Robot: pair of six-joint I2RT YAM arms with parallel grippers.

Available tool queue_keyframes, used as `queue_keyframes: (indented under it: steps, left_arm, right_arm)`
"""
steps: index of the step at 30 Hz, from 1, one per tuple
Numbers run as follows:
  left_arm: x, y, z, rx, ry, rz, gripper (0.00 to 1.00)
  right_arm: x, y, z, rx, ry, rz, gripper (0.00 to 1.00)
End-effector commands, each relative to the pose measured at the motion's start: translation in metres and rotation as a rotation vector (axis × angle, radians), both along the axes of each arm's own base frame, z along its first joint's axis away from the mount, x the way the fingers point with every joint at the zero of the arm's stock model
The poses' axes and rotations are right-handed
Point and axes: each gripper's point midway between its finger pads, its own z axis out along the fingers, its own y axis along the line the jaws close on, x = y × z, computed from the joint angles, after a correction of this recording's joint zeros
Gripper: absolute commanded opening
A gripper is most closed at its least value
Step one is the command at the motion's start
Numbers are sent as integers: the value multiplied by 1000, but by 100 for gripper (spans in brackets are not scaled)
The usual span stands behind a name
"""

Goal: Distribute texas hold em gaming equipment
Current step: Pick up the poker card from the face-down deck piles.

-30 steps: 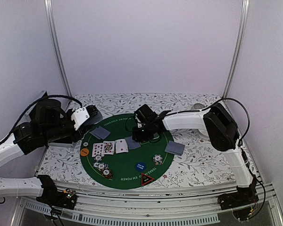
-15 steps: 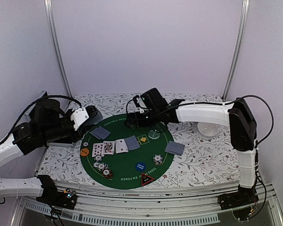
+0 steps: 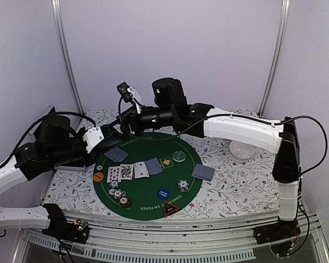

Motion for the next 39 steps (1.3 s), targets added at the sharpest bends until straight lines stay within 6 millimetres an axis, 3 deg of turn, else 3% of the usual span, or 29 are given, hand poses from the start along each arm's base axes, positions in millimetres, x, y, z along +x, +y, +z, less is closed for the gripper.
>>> queue_keyframes:
  steps: [1,7,13,19,29,39]
  left_arm:
    - [0,-2,4,-13,-3,-6,37]
    - [0,-4,4,-17,-2,-11,36]
    - [0,-4,5,-14,-4,-11,36]
    - [1,-3,8,-22,-20,-3,35]
    - [0,-3,8,-28,-22,-10,35]
    - [0,-3,7,-26,-18,-7,35]
  right_arm:
    - [1,8,-31,-87,-10,7,99]
    - [3,9,-29,-83,-28,-1,99]
    - [34,2,-50,-180,-32,-178,100]
    - [46,-16,-50,-234,-63,-258,95]
    - [51,-30,-46,-256,-71,-262,72]
    - [10,-16,-23,-164,-60,-20,31]
